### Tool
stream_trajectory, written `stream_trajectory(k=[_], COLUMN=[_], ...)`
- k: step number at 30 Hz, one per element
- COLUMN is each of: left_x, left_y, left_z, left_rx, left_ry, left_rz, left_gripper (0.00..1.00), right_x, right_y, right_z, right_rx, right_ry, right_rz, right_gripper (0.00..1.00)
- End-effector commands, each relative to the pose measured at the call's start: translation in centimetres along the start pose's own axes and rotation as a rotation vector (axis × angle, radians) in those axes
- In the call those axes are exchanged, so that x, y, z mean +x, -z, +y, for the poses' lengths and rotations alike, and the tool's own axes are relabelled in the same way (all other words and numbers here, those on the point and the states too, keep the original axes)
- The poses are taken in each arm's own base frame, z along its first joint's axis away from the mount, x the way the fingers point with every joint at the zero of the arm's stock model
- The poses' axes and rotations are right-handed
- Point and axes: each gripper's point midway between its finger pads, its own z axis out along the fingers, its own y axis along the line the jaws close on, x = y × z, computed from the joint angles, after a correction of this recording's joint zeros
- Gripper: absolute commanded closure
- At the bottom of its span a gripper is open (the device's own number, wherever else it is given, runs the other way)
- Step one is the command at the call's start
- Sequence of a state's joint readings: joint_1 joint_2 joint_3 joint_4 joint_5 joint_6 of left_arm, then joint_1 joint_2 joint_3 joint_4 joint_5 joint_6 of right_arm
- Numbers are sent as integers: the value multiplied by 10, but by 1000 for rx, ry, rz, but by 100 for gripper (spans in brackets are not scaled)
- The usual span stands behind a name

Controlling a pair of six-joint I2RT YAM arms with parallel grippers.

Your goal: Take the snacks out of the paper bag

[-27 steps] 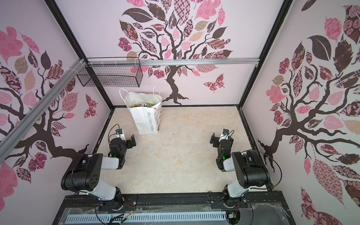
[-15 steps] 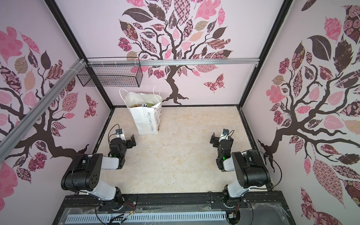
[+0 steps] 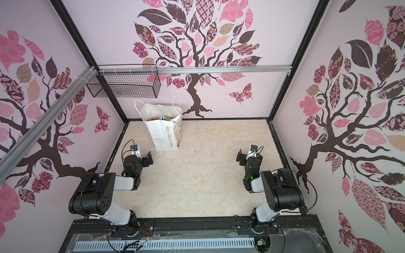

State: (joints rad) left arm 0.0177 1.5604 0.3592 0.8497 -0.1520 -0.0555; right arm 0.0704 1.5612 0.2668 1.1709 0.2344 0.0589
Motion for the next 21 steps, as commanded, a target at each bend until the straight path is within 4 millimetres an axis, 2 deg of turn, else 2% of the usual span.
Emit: stream_trajectory(k=[1,3,5,9,14,17,20,21], left_x=[-16,-16,-18,-33,-72,-102,-132,-137], left_y=[-3,-2,-2,7,37,51,64,69], left_z=[-2,-2,-2,-3,1,-8,-14,-13], left_rx=[2,3,4,-1,-98,-50,-16,-18], left_ry=[0,0,-3,-9,26,170,327,392], left_rz=[-41,-42,-48,-67,-106,-148,-124,-87], left_gripper=[1,1,1,1,1,1,1,1], right_x=[-18,-25,-32,-59,-82,-98,-116,-122], right_y=[5,6,4,15,25,34,43,47], right_z=[9,12,6,23,66,95,120,129], right_rx=[-42,-29,31,-30,-172,-270,-334,-354], right_ry=[24,21,-80,-268,-407,-404,-371,-360], right_rz=[-53,-6,98,199,450,502,518,523], right_gripper=[0,0,0,0,0,0,0,0])
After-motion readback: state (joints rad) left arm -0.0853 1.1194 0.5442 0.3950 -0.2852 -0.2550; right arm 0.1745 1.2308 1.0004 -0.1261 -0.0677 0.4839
